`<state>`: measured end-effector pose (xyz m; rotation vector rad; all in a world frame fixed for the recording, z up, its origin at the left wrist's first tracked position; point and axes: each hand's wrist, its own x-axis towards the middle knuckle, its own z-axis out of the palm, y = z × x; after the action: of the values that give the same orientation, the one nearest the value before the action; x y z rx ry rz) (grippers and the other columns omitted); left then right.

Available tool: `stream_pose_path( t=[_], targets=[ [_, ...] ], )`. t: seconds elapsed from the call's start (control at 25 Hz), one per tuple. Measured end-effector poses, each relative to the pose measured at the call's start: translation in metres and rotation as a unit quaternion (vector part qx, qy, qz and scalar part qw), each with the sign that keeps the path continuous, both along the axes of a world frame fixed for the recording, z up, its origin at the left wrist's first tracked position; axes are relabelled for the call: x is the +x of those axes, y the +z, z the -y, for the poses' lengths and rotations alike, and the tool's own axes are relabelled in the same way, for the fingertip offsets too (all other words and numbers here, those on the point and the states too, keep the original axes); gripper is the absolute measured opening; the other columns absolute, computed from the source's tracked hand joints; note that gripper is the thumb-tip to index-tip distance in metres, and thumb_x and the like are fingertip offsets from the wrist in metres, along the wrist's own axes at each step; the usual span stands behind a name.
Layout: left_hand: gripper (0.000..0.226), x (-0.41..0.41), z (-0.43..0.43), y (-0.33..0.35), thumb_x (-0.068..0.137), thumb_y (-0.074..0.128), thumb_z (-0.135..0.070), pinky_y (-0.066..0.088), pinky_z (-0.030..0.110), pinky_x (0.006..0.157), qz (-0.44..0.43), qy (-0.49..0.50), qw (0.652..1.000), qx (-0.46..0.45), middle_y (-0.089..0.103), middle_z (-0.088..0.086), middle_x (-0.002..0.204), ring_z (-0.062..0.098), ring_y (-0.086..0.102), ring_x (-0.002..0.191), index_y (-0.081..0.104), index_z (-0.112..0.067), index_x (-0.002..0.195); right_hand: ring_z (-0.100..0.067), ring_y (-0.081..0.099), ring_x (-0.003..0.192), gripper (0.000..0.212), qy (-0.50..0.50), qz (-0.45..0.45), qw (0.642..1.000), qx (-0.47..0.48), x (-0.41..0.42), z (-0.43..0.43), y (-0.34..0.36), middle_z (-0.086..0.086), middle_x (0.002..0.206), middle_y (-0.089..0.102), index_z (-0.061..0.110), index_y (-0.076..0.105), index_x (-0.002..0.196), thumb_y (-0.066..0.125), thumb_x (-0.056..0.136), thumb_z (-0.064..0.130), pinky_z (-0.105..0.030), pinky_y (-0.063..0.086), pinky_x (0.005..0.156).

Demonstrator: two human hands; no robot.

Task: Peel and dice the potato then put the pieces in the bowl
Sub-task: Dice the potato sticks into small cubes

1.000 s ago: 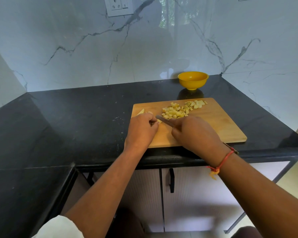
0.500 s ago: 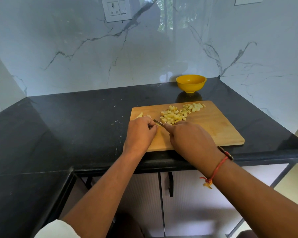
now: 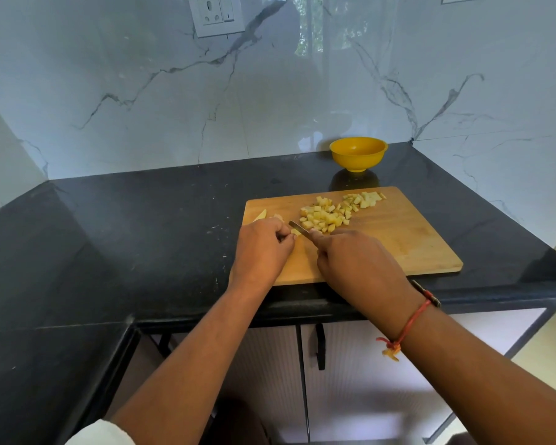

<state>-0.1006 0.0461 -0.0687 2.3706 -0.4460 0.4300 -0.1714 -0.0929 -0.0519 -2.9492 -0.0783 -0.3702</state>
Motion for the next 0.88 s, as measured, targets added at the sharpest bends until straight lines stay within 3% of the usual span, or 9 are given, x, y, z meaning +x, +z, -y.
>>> stream_pose_path(
  t=[0.2, 0.4, 0.64, 0.8, 0.88],
  targets=[
    [0.008, -0.001, 0.002, 0.001, 0.092, 0.07, -0.026, 0.052, 0.021, 0.081, -0.003, 0.009, 1.0, 0.007, 0.071, -0.009, 0.09, 0.003, 0.062, 0.077, 0.076, -0.021, 0.094, -0.018, 0.058, 0.098, 0.051, 0.007, -0.022, 1.0, -0.016, 0.005, 0.001, 0.002, 0.0, 0.093, 0.051, 0.031, 0.033, 0.156, 0.039, 0.105, 0.022, -0.033, 0.052, 0.086],
    [0.01, -0.001, 0.003, 0.0, 0.092, 0.07, -0.028, 0.055, 0.025, 0.08, -0.002, 0.013, 1.0, 0.007, 0.071, -0.008, 0.089, 0.004, 0.063, 0.076, 0.075, -0.02, 0.093, -0.011, 0.05, 0.08, 0.047, 0.012, -0.02, 0.999, -0.044, -0.01, 0.006, -0.004, 0.009, 0.077, 0.036, 0.029, 0.039, 0.151, 0.046, 0.104, 0.025, -0.027, 0.046, 0.071],
    [0.011, -0.001, 0.001, 0.0, 0.092, 0.07, -0.027, 0.045, 0.013, 0.074, 0.002, 0.006, 1.0, 0.009, 0.069, -0.01, 0.09, 0.001, 0.059, 0.074, 0.075, -0.02, 0.098, -0.015, 0.046, 0.076, 0.063, -0.022, -0.007, 0.996, -0.08, -0.027, 0.017, -0.003, 0.001, 0.099, 0.038, 0.04, 0.025, 0.154, 0.056, 0.101, 0.027, -0.03, 0.053, 0.069],
    [0.011, 0.0, 0.0, -0.001, 0.09, 0.071, -0.027, 0.04, 0.008, 0.068, 0.01, 0.007, 1.0, 0.007, 0.062, -0.015, 0.083, -0.001, 0.058, 0.072, 0.075, -0.021, 0.099, -0.016, 0.057, 0.082, 0.037, -0.054, 0.041, 0.998, -0.015, -0.019, 0.021, 0.002, 0.002, 0.104, 0.059, 0.034, 0.05, 0.142, 0.045, 0.105, 0.032, -0.03, 0.053, 0.072],
    [0.012, 0.0, 0.001, -0.002, 0.09, 0.071, -0.025, 0.045, 0.011, 0.072, 0.011, 0.003, 1.0, 0.005, 0.065, -0.014, 0.087, 0.0, 0.06, 0.075, 0.075, -0.021, 0.1, -0.013, 0.058, 0.077, 0.029, -0.074, 0.044, 0.995, 0.04, -0.018, 0.02, 0.005, 0.003, 0.092, 0.063, 0.026, 0.064, 0.122, 0.043, 0.104, 0.035, -0.03, 0.053, 0.071]
  ],
)
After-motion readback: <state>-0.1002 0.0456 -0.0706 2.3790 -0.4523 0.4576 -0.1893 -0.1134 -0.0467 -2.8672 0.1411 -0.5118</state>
